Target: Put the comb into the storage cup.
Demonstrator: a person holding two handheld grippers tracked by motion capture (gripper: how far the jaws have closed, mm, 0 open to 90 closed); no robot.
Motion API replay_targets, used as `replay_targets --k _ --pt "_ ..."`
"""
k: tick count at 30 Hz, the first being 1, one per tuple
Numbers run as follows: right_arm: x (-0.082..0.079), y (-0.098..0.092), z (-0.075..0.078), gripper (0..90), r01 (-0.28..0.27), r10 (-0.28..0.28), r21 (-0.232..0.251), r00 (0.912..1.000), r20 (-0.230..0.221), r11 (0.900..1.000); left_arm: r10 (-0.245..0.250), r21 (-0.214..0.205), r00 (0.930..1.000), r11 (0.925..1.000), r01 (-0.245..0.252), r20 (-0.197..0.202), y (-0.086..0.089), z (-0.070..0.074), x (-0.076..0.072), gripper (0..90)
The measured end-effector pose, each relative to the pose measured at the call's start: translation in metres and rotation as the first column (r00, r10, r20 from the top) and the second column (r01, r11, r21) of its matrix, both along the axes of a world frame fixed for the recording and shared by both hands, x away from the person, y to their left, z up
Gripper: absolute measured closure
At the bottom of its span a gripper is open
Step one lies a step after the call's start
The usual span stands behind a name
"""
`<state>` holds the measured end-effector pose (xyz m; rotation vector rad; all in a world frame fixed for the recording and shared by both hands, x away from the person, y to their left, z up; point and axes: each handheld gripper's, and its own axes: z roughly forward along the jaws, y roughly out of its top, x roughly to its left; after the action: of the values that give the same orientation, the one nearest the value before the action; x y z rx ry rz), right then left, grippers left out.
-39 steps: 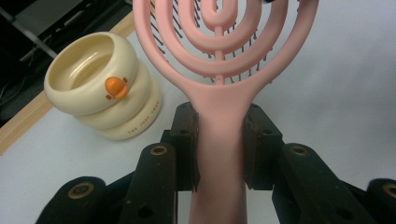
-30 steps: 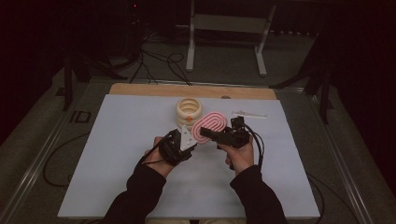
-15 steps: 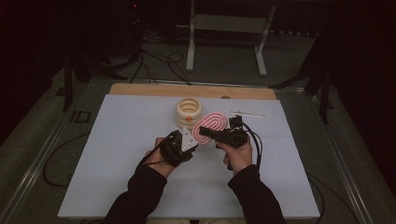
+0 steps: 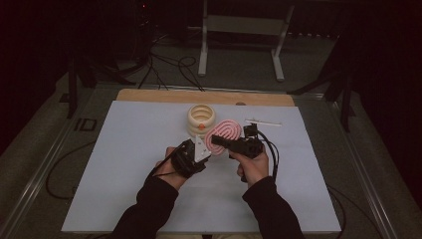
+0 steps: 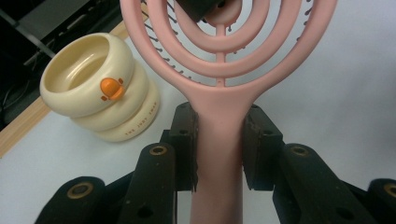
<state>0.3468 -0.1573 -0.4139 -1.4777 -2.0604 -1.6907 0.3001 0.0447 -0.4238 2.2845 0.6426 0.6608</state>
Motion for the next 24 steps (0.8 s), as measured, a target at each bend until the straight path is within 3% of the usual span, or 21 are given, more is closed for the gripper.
replay_targets --k 5,9,16,21,24 --pt "0.0006 0.0000 -0.0008 60.5 -0.017 0.017 -0.010 0.9999 -0.003 0.9998 0.006 -0.003 1.0000 1.0000 -0.006 -0.005 -0.0010 -0.0035 -0.0003 69.7" --pt "0.0004 0.0009 -0.0010 62.6 -0.034 0.034 0.010 0.9994 -0.005 0.9994 0.018 -0.012 0.9998 0.9998 -0.018 -0.008 -0.0013 -0.0049 0.0006 69.4" --pt "-0.0014 0.0025 0.0011 63.0 -0.022 0.021 0.022 0.9998 0.005 0.9995 0.033 -0.041 0.9993 0.9986 -0.034 -0.015 0.0006 -0.0054 0.0024 68.5" --pt "-0.0023 0.0043 0.0024 63.0 -0.016 0.016 0.020 0.9998 0.014 0.9997 0.029 -0.044 0.9990 0.9986 -0.030 -0.035 0.0014 -0.0079 0.0030 62.9" --pt "-0.0022 0.0053 0.0033 62.9 -0.016 0.016 0.010 0.9998 0.015 0.9998 0.038 -0.067 0.9984 0.9969 -0.041 -0.041 0.0019 -0.0095 0.0029 58.4"
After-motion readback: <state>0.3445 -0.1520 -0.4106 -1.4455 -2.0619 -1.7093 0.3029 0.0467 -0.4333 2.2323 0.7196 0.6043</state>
